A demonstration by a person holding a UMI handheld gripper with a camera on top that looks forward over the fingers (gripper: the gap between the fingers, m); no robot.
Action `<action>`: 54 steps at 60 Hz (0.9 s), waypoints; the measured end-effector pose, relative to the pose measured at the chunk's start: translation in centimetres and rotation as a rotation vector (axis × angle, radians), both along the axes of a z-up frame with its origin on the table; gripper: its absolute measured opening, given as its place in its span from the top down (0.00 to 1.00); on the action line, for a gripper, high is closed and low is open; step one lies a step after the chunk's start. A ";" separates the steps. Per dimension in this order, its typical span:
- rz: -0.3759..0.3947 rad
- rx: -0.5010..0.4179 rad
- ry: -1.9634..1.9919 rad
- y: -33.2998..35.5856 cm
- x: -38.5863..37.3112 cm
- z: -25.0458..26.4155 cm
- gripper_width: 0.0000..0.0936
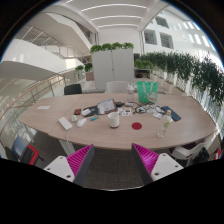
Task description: Pour water
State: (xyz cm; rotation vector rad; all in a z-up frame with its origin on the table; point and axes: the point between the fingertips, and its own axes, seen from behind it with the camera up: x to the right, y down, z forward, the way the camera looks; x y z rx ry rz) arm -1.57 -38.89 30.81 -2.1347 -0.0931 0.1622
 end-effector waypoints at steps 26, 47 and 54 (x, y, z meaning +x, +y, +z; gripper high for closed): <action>-0.066 0.081 0.051 2.2 6.9 -3.2 0.13; -0.189 0.356 -0.097 22.0 27.4 -14.3 0.13; -0.204 0.358 -0.076 27.7 30.1 -18.3 0.13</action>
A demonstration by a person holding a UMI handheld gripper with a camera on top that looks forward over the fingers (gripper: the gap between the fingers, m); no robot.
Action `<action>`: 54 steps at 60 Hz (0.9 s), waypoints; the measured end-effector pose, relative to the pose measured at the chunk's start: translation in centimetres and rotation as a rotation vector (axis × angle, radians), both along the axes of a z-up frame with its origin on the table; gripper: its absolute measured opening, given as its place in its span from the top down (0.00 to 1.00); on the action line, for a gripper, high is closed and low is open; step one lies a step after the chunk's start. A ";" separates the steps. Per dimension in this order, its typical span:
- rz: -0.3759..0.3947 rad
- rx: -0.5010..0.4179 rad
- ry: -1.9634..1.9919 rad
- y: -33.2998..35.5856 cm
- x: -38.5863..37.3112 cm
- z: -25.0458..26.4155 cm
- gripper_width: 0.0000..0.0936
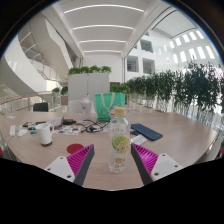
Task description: Pour water
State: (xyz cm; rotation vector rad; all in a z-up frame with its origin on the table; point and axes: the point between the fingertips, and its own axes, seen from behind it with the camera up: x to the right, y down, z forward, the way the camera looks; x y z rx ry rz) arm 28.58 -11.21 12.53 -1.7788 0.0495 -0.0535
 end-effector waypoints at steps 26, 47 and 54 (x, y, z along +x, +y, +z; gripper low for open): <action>-0.025 0.068 0.041 11.0 2.9 -3.8 0.46; -0.079 -0.040 0.031 12.3 2.3 -0.7 0.65; -0.036 0.017 -0.118 14.1 -1.0 7.4 0.66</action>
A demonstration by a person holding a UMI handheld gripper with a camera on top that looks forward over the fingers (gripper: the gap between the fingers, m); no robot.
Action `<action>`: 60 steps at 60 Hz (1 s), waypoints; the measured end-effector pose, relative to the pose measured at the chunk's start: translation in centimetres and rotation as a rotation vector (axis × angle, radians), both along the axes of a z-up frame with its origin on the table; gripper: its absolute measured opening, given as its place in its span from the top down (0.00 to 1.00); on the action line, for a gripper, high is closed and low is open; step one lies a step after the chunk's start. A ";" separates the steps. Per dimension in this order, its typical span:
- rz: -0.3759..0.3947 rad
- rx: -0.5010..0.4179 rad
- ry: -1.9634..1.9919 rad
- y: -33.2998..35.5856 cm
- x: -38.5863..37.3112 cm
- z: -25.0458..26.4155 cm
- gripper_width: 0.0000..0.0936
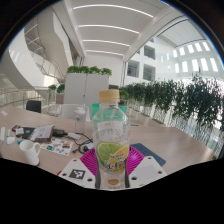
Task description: Pour water
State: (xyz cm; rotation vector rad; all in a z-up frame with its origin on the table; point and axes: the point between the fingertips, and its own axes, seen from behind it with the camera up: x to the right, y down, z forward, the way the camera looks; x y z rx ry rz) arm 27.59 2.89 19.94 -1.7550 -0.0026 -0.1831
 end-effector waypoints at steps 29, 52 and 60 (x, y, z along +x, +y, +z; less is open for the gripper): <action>0.282 -0.282 -1.700 8.1 -20.7 -1.3 0.65; 0.390 -0.417 -2.229 11.1 -22.5 0.9 0.65; 0.324 -0.360 -2.115 8.9 -23.2 0.8 0.65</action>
